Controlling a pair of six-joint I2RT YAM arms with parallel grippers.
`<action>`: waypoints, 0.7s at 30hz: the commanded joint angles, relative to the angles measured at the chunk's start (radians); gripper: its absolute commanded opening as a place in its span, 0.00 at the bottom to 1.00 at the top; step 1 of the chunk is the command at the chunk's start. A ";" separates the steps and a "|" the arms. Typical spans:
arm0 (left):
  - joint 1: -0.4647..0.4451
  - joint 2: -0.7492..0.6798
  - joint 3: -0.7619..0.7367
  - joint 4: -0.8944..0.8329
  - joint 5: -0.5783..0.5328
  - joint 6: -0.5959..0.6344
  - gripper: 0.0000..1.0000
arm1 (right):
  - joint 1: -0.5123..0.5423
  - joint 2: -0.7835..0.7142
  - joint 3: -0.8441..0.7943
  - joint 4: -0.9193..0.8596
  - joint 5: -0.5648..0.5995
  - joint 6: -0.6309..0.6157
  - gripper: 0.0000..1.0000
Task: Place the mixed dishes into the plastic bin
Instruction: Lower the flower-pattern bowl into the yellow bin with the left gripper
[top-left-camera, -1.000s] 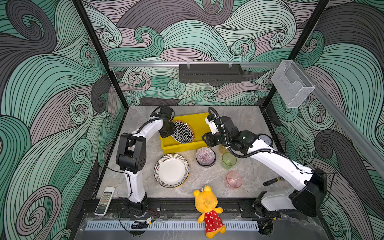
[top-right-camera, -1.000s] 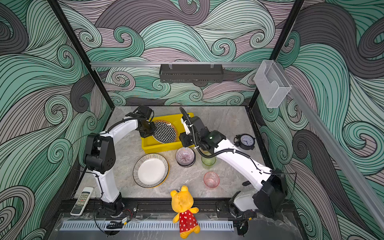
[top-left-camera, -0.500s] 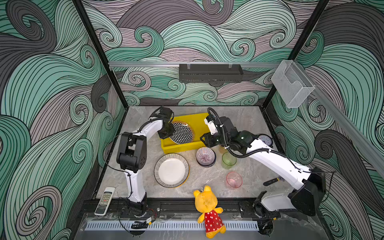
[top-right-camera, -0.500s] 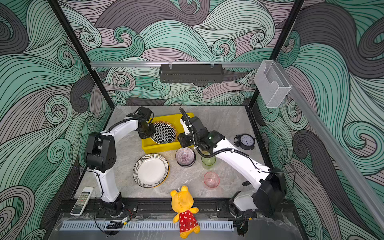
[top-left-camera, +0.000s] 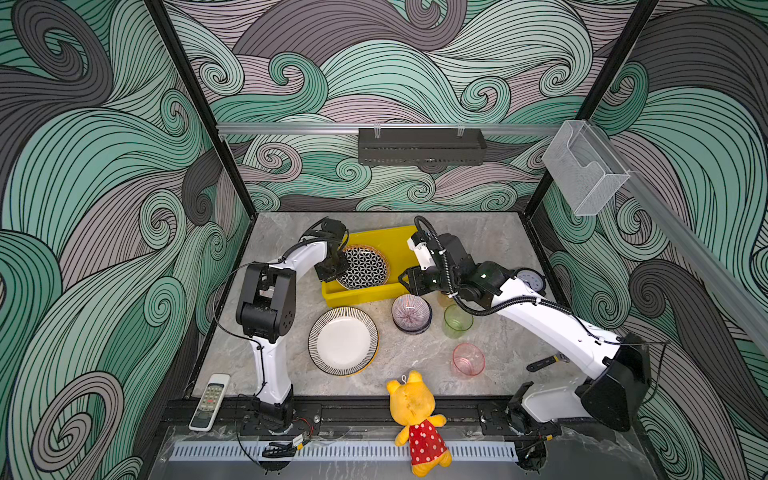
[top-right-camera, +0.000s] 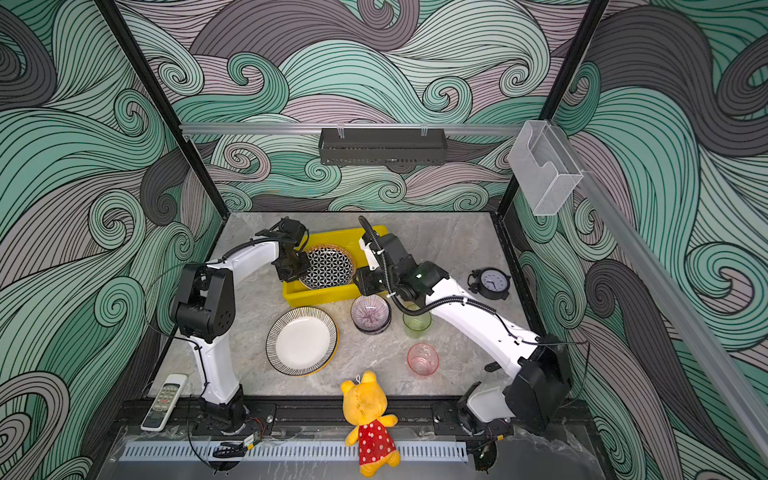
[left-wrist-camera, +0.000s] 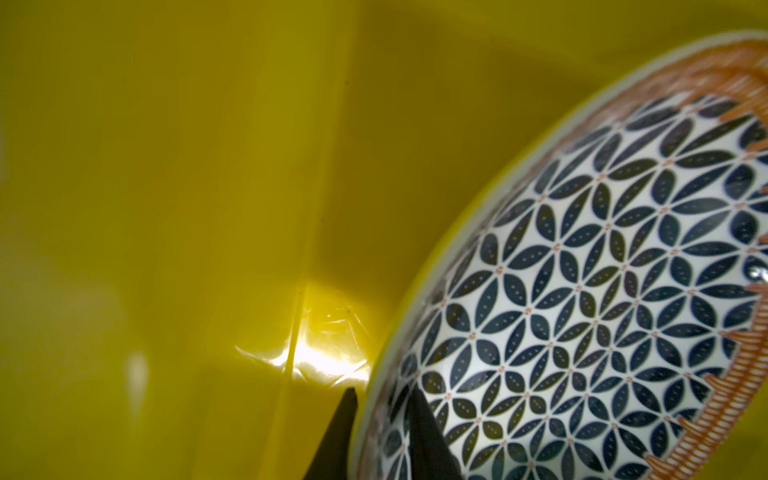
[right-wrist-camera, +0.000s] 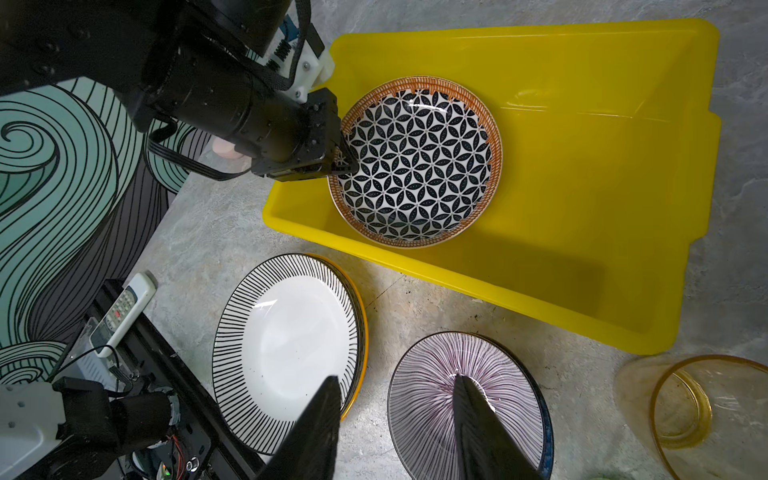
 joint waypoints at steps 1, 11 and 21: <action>0.008 0.045 -0.018 -0.073 -0.061 0.021 0.21 | 0.004 0.012 -0.009 0.026 -0.004 0.018 0.46; 0.009 0.085 0.032 -0.105 -0.087 0.041 0.24 | 0.008 0.019 -0.009 0.024 -0.007 0.021 0.46; 0.014 0.089 0.094 -0.091 -0.078 0.046 0.24 | 0.009 0.018 -0.015 0.021 -0.003 0.019 0.46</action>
